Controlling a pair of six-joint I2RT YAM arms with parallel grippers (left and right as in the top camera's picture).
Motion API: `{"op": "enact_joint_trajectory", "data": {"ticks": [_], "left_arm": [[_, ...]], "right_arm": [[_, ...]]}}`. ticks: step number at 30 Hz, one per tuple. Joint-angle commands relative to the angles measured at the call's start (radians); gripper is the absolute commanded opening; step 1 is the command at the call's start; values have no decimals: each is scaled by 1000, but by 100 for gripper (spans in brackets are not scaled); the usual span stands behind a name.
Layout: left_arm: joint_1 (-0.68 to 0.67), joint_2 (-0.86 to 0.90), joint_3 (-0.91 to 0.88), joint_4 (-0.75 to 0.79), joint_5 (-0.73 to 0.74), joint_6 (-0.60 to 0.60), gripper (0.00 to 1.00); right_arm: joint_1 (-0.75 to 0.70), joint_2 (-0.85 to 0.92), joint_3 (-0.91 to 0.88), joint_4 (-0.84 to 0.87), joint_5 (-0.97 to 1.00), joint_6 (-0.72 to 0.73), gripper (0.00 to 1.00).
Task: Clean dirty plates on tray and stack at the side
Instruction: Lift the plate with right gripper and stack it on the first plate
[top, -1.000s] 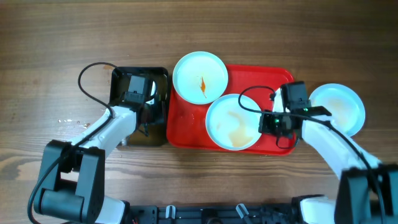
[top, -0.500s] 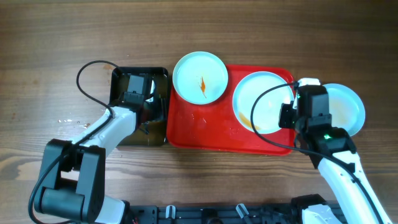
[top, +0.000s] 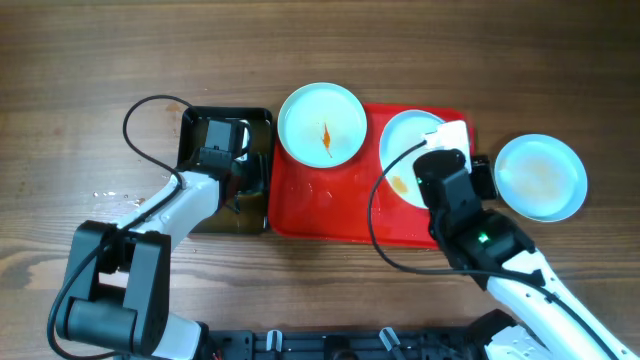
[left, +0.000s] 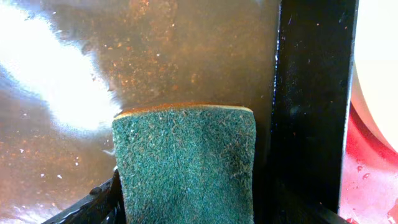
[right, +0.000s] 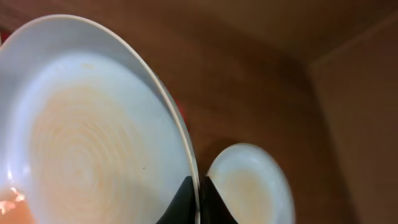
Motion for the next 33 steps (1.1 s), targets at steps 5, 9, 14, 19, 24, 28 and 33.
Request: {"op": "enact_joint_trajectory", "data": {"ticks": [5,9,14,19,24,28,33], "left_arm": [[-5,28,-23,-5,53,1,68],[-5,28,-23,-5,53,1,68],[-5,28,-23,-5,53,1,68],[-5,28,-23,-24,53,1,67],[-5,28,-23,-29,53,1,67],[-5,28,-23,-32,53,1,67],[-5,28,-23,-33,53,1,67]], "right_arm": [[37,-15,3,224,250,-483,4],[37,-15,3,275,250,-550,4],[23,3,3,270,227,-375,4],[-83,91,3,94,-8,181,4],[-309,110,10,23,-414,411,4],[-528,108,37,-7,-597,415,4],[-872,109,38,-41,-747,488,5]]}}
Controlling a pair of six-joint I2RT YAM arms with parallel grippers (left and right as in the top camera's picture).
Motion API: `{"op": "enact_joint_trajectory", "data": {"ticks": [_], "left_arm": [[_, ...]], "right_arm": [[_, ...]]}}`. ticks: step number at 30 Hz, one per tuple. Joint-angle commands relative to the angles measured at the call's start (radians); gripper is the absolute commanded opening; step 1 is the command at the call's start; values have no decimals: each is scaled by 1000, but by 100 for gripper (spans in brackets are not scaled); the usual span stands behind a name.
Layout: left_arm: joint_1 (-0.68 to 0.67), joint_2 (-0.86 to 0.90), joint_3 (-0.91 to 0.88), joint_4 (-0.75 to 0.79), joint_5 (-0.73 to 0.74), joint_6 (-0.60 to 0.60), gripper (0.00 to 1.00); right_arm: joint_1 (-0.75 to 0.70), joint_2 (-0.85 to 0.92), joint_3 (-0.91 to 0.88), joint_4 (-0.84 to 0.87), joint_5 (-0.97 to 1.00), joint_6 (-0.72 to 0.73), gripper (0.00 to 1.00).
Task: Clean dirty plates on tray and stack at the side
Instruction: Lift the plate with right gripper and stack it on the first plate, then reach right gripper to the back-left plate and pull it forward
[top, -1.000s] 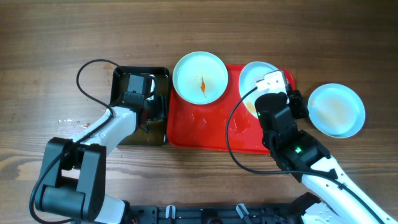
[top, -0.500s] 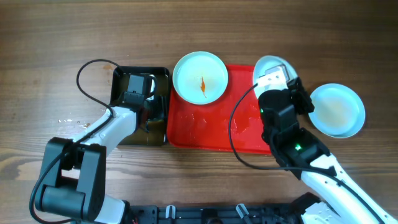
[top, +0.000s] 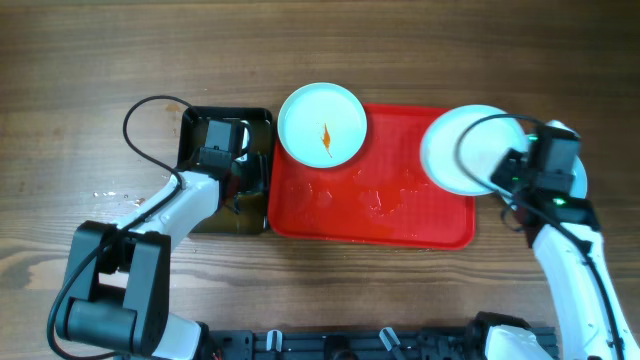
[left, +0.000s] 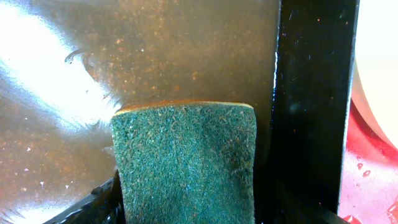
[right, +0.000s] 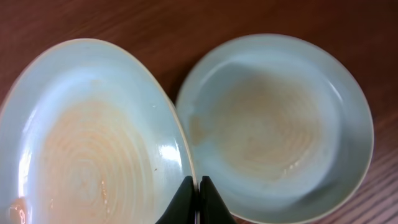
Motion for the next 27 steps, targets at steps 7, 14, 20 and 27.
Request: {"op": "enact_joint_trajectory", "data": {"ticks": [7,14,20,27], "left_arm": [[-5,28,-23,-25,50,1,67],[-5,28,-23,-24,50,1,67],[-5,28,-23,-28,50,1,66],[-5,28,-23,-39,50,1,66]], "right_arm": [[-430,84,29,-16,-151,144,7],[-452,143,29,7,-505,35,34],[-369,102,37,-14,-750,-69,38],[-58,123,477,-446,-538,-161,36]]}}
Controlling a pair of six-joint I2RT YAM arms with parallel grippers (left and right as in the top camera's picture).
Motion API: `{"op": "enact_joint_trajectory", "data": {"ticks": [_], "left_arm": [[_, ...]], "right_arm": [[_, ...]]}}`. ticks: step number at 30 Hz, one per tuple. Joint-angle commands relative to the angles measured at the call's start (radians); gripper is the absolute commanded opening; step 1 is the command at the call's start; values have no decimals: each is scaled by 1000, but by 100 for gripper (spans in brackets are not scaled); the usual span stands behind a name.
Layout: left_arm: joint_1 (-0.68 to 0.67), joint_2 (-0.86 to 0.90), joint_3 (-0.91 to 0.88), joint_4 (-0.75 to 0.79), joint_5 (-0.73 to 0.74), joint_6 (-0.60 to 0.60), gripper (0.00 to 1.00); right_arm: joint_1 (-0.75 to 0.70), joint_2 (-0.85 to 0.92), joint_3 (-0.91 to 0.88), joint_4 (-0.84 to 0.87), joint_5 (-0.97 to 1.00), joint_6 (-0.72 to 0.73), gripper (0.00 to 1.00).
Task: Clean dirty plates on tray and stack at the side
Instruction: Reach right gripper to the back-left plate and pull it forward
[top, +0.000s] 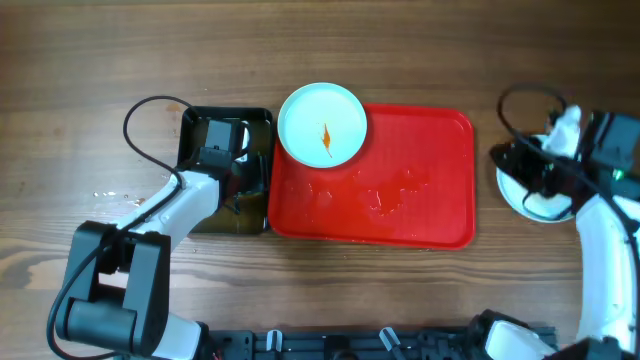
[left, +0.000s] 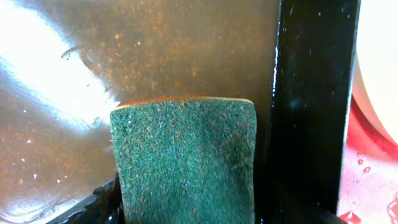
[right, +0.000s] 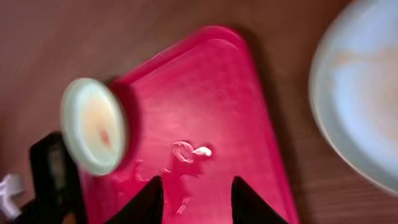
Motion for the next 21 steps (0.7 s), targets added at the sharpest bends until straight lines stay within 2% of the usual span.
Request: {"op": "enact_joint_trajectory", "data": {"ticks": [1,5,9,11,13,19,21], "left_arm": [[-5,29,-27,-24,48,1,66],[-5,29,-27,-24,48,1,67],[-5,29,-27,-24,49,1,67],[-5,29,-27,-24,48,1,66],[-5,29,-27,-25,49,1,66],[-5,29,-27,-28,49,1,66],[-5,29,-27,-28,48,1,66]], "right_arm": [[130,33,227,-110,139,-90,36],[344,138,457,-238,275,-207,43],[511,282,468,-180,278,-214,43],[575,381,468,-131,278,-153,43],[615,473,468,-89,275,-133,49],[640,686,468,46,263,18,50],[640,734,467,91,229,27,50]]}}
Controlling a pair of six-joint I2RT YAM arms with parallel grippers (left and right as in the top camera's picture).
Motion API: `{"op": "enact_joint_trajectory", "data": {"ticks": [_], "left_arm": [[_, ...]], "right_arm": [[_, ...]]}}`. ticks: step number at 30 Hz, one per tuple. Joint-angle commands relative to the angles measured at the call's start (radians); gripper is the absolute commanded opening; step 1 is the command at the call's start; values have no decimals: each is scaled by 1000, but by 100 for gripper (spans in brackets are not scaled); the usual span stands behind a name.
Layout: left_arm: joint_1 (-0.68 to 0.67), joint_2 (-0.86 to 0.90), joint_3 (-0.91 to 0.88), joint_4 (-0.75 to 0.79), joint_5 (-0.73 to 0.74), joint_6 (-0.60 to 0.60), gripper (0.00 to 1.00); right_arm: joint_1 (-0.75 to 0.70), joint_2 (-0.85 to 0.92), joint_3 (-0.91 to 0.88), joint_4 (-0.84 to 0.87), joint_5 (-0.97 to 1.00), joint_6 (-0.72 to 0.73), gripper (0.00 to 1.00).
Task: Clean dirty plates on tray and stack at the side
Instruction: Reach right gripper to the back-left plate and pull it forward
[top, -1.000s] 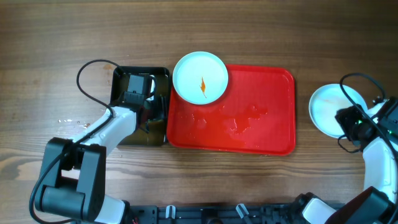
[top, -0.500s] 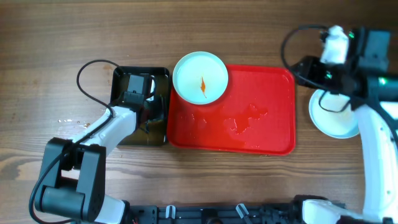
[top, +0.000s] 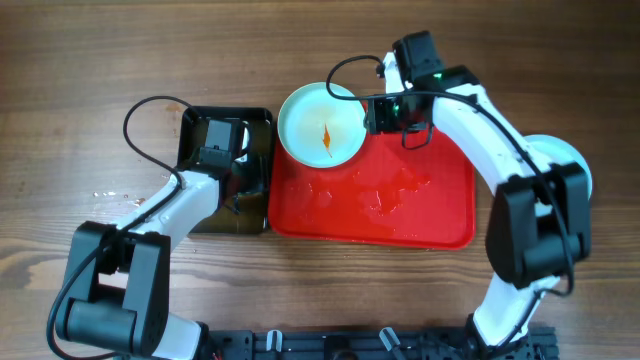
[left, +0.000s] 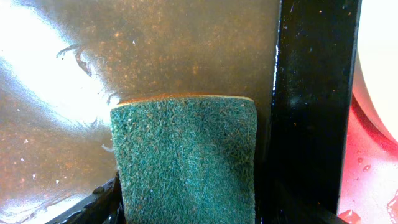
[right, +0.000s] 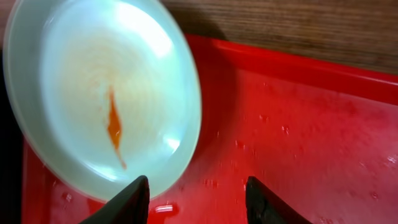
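Note:
One dirty plate (top: 321, 124) with an orange streak lies at the red tray's (top: 420, 215) upper left corner, and it fills the left of the right wrist view (right: 102, 93). My right gripper (top: 374, 112) (right: 196, 202) is open just right of that plate's rim, low over the wet tray (right: 298, 137), holding nothing. My left gripper (top: 240, 178) (left: 186, 211) is shut on the green sponge (left: 185, 155) inside the black basin (top: 190, 125). Stacked pale plates (top: 567, 155) rest on the table at the right, partly hidden by my right arm.
The basin holds brownish water (left: 155, 50), and its black wall (left: 311, 106) separates it from the tray. A black cable (top: 140, 115) loops left of the basin. Drops of water (top: 385, 195) lie on the tray's middle.
My right gripper, still open, has moved from the plate stack at the right to the tray's upper left, beside the streaked plate. The left gripper and sponge have not moved.
My right gripper was shut on a plate's rim at the tray's right side. Then it held that plate beside another plate on the table at the right. Then both plates lay stacked and the gripper was open. Now it is by the streaked plate.

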Motion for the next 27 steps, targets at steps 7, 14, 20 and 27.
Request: {"op": "enact_joint_trajectory", "data": {"ticks": [7,14,20,27], "left_arm": [[-5,29,-28,-23,47,1,66],[-5,29,-28,-27,47,1,66],[-5,29,-28,-27,47,1,66],[-5,29,-28,-27,47,1,66]], "right_arm": [[23,139,-3,95,-65,109,29],[84,149,-3,63,0,164,21],[89,157,-3,41,56,216,11],[93,157,-3,69,77,230,4]]}}
